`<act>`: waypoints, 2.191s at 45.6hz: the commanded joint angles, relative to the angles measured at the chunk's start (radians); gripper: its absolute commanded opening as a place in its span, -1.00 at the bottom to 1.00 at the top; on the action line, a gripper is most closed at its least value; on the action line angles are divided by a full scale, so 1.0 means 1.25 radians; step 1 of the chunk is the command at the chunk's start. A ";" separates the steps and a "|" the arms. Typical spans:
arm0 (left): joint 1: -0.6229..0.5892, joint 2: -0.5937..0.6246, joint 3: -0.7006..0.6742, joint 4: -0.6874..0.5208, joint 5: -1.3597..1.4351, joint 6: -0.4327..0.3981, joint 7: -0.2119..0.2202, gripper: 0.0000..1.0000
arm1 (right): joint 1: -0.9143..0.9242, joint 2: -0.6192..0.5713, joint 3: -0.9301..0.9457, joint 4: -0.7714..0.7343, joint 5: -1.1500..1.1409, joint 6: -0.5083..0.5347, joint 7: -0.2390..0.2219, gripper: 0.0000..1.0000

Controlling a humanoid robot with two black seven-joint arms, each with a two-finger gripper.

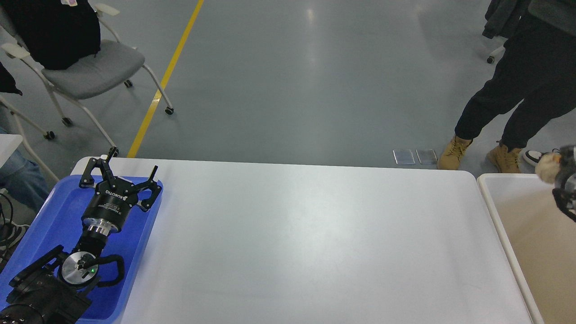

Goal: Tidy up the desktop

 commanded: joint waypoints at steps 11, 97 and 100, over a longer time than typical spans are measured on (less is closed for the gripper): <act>0.000 0.000 -0.001 0.000 0.000 0.000 0.000 0.98 | -0.149 0.030 0.101 -0.058 0.009 0.006 0.001 -1.00; 0.000 -0.001 0.000 0.000 0.000 0.000 0.000 0.98 | -0.024 -0.051 0.386 0.319 0.009 0.174 0.007 1.00; 0.000 0.000 0.000 0.000 0.000 0.000 0.000 0.98 | -0.021 -0.026 0.390 0.340 0.009 0.175 0.010 1.00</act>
